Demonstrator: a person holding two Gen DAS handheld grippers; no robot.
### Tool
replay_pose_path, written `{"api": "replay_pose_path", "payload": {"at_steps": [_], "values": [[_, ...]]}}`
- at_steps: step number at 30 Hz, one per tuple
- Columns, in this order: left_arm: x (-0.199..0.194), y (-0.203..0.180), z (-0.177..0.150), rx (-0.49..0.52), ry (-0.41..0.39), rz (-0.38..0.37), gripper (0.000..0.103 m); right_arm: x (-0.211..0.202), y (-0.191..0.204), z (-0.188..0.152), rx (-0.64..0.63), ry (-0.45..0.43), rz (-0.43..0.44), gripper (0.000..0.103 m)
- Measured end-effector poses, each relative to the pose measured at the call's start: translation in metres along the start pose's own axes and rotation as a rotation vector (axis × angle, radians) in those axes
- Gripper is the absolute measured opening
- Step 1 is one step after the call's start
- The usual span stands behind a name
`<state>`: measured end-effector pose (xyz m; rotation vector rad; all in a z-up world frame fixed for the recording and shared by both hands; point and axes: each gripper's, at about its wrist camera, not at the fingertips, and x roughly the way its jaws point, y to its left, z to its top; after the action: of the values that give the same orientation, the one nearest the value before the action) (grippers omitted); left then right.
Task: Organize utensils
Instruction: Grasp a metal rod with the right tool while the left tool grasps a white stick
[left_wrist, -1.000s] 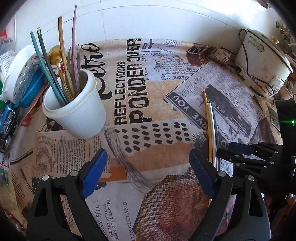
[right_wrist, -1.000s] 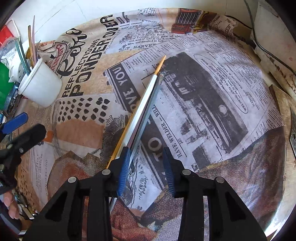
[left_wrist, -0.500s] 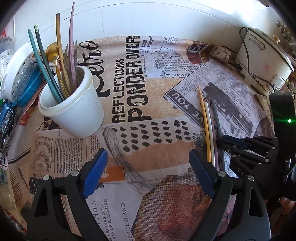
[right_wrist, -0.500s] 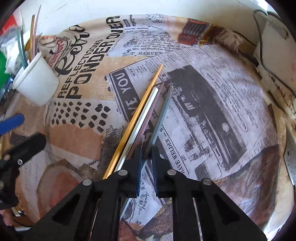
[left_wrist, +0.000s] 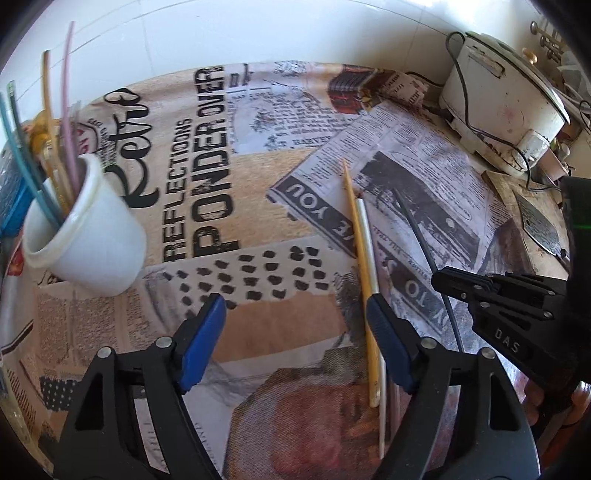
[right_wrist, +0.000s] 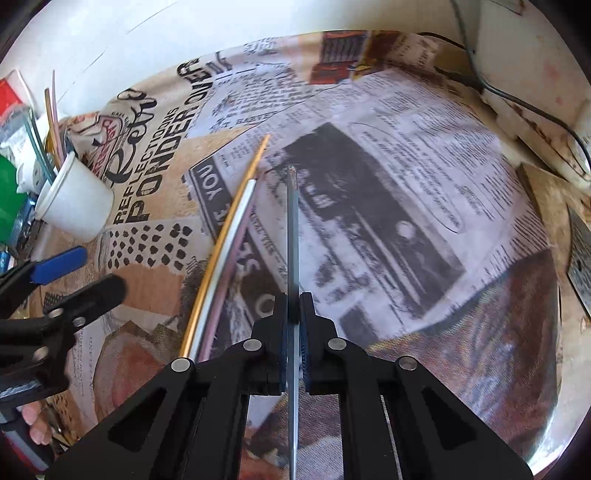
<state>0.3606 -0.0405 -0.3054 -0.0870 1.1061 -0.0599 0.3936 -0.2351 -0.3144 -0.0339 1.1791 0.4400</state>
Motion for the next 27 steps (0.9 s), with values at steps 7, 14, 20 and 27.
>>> {"api": "replay_pose_path", "payload": {"at_steps": [7,14,20,27], "values": [[0.029,-0.029,0.014,0.046,0.072,-0.088,0.037,-0.019,-0.013,-0.005,0.047,-0.034,0.030,0.006],[0.046,-0.049,0.017,0.082,0.106,-0.119,0.004,-0.028,-0.026,-0.006,0.088,-0.048,0.052,0.006],[0.053,-0.051,0.026,0.075,0.118,-0.115,0.002,-0.029,-0.033,-0.007,0.105,-0.051,0.062,0.006],[0.064,-0.049,0.047,0.062,0.134,-0.080,0.002,-0.030,-0.035,-0.004,0.108,-0.066,0.085,0.006]]}}
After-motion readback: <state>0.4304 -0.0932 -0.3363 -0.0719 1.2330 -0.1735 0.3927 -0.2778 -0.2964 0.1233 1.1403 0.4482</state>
